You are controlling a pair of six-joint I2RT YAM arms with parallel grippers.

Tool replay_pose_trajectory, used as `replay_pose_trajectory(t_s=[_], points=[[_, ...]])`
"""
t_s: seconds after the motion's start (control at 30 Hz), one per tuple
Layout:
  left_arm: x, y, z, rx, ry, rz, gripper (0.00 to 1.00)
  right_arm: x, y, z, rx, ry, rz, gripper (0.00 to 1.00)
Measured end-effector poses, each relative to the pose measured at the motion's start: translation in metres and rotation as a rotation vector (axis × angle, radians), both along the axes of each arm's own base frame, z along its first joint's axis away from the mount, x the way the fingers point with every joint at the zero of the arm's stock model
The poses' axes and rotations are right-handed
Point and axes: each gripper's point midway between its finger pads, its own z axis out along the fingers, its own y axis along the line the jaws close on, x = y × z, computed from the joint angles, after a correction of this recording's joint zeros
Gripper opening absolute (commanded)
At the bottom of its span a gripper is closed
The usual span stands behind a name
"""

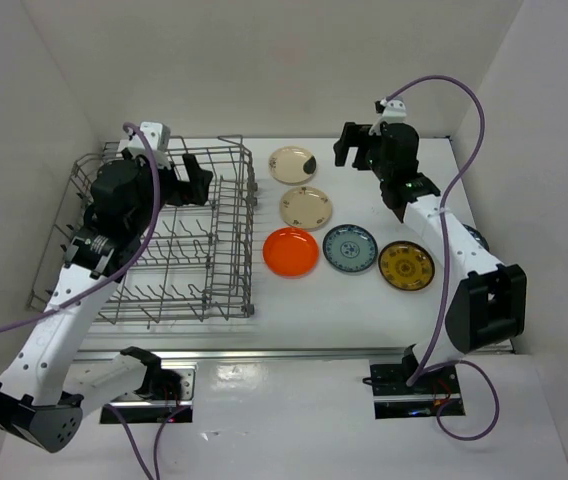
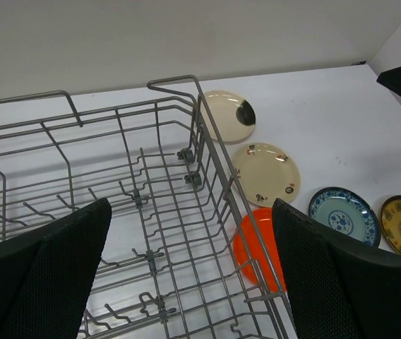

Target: Load the plates into the dish rack

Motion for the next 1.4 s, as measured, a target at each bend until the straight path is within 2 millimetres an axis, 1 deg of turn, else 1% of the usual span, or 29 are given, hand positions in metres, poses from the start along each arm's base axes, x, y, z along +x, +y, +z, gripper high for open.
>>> replay_pose_trajectory(t_s=[0.1,0.13,0.23,0.27,0.37,0.47,0.5,0.57,0.63,0.7,0.8,0.97,1.1,1.2,1.3,1.4], points=[[0.004,-0.001,-0.004,0.003,0.014,0.004,1.00,0.000,0.008,-0.009,0.002,0.026,0.043,1.00],[0.005,-0.001,-0.006,0.005,0.020,0.004,1.00,0.001,0.012,-0.016,0.004,0.040,0.064,1.00],[0.007,-0.002,-0.010,0.010,0.032,0.004,1.00,0.014,0.022,-0.036,0.007,0.094,0.103,1.00],[0.007,-0.002,-0.010,0.011,0.034,0.003,1.00,0.023,0.025,-0.040,0.010,0.107,0.113,1.00],[0.007,-0.003,-0.014,0.015,0.050,-0.006,1.00,0.061,0.036,-0.051,0.022,0.130,0.140,1.00],[0.012,-0.006,-0.021,0.031,0.099,-0.011,1.00,0.094,0.044,-0.069,0.033,0.154,0.172,0.98],[0.015,-0.008,-0.022,0.034,0.112,-0.014,1.00,0.104,0.047,-0.078,0.040,0.165,0.187,0.96],[0.021,-0.010,-0.028,0.040,0.135,-0.019,1.00,0.121,0.051,-0.095,0.057,0.187,0.219,0.96],[0.021,-0.012,-0.037,0.047,0.167,-0.030,1.00,0.140,0.052,-0.114,0.078,0.210,0.240,0.96],[0.021,-0.013,-0.041,0.049,0.180,-0.037,1.00,0.155,0.049,-0.133,0.096,0.233,0.252,0.96],[0.021,-0.013,-0.041,0.049,0.177,-0.037,1.00,0.164,0.043,-0.164,0.124,0.286,0.271,0.96],[0.015,-0.010,-0.041,0.047,0.163,-0.033,1.00,0.164,0.039,-0.205,0.173,0.361,0.305,0.95],[0.012,-0.007,-0.037,0.043,0.142,-0.024,1.00,0.165,0.049,-0.227,0.217,0.399,0.347,0.88],[0.012,-0.006,-0.034,0.040,0.129,-0.018,1.00,0.166,0.056,-0.245,0.257,0.431,0.367,0.87],[0.013,-0.006,-0.033,0.039,0.124,-0.016,1.00,0.170,0.061,-0.245,0.295,0.426,0.378,0.85],[0.013,-0.006,-0.032,0.039,0.122,-0.012,1.00,0.171,0.062,-0.246,0.318,0.433,0.369,0.79]])
